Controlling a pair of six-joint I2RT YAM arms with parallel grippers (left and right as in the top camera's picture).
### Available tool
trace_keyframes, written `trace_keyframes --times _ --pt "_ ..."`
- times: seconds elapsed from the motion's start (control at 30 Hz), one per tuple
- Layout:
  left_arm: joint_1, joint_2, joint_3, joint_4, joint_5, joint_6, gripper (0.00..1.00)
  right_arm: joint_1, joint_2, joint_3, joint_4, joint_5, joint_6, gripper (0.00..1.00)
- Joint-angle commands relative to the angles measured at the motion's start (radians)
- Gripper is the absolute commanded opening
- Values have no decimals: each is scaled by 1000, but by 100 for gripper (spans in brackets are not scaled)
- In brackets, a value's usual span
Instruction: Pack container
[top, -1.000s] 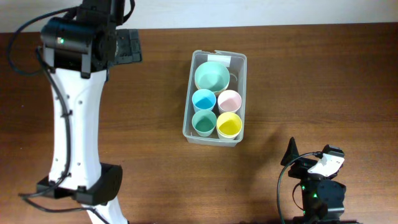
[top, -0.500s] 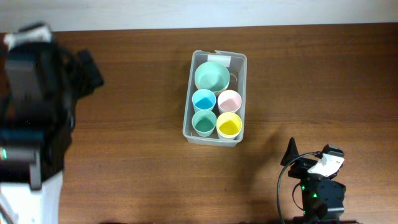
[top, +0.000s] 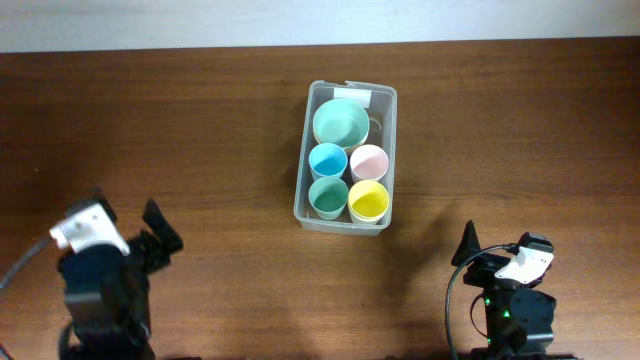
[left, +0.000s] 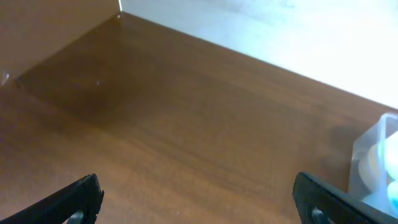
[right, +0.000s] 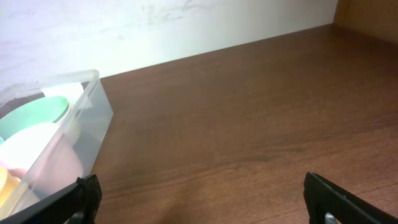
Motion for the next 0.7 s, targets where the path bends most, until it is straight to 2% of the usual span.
trace_keyframes --times 0.0,0.1,0.37,0.67 --pt "6 -111 -129 3 -6 -5 100 -7 -10 -8 1 12 6 99" --pt "6 -188 -215 4 18 41 100 -7 -10 -8 1 12 6 99" --pt "-26 -309 -384 99 172 307 100 -7 -10 -8 1 12 6 99" --pt "-34 -433 -526 101 173 314 100 -7 -10 -8 1 12 6 99"
